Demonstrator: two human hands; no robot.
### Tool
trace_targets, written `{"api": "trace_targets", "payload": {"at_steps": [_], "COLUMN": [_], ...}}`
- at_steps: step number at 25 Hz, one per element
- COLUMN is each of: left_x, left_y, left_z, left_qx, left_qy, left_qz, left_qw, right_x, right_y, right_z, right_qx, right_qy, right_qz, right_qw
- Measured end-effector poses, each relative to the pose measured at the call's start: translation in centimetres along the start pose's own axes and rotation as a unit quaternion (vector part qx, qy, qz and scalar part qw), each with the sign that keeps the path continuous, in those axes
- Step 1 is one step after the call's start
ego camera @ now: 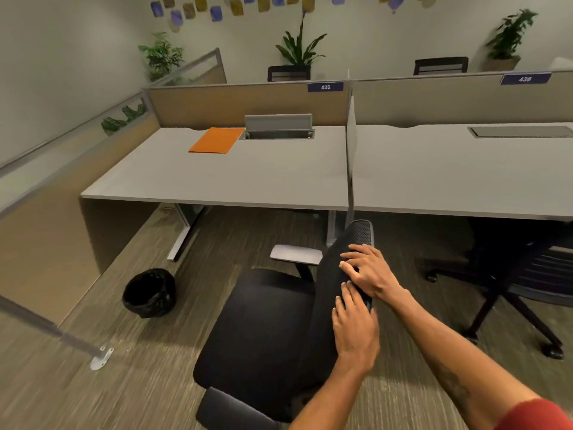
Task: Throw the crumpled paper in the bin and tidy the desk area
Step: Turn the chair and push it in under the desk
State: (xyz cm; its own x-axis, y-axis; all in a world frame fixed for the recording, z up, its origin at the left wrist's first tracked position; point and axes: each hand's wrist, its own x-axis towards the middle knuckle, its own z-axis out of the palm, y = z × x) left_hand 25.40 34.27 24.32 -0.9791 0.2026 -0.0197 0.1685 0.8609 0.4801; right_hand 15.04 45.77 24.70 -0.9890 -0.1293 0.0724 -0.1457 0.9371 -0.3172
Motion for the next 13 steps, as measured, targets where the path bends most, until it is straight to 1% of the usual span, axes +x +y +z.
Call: {"api": "trace_targets", "payload": {"at_steps": [4,9,13], "left_x": [-0.3,-1.0,-1.5], "left_y": [-3.7,-9.5,-14.8], "left_z": [-2.0,-5.0,-7.8], "left_qx": [-0.023,-0.006,0.007], "left_qy": [-0.022,-0.034,-0.059], "left_qz": [0.026,0.06,0.091], "left_qw": [0.999,0.998,0.994], "right_x": [0.2,0.1,-0.2], "right_y": [-3.2,-8.7,-13.6], "right_z": [1.6,3.9,6.2], "right_qx": [-0.016,-0.018,-0.06], "right_qy": [0.019,0.05,0.071], "right_qz": [0.017,0.054,0.089], "right_qw": [1.0,0.997,0.992]}}
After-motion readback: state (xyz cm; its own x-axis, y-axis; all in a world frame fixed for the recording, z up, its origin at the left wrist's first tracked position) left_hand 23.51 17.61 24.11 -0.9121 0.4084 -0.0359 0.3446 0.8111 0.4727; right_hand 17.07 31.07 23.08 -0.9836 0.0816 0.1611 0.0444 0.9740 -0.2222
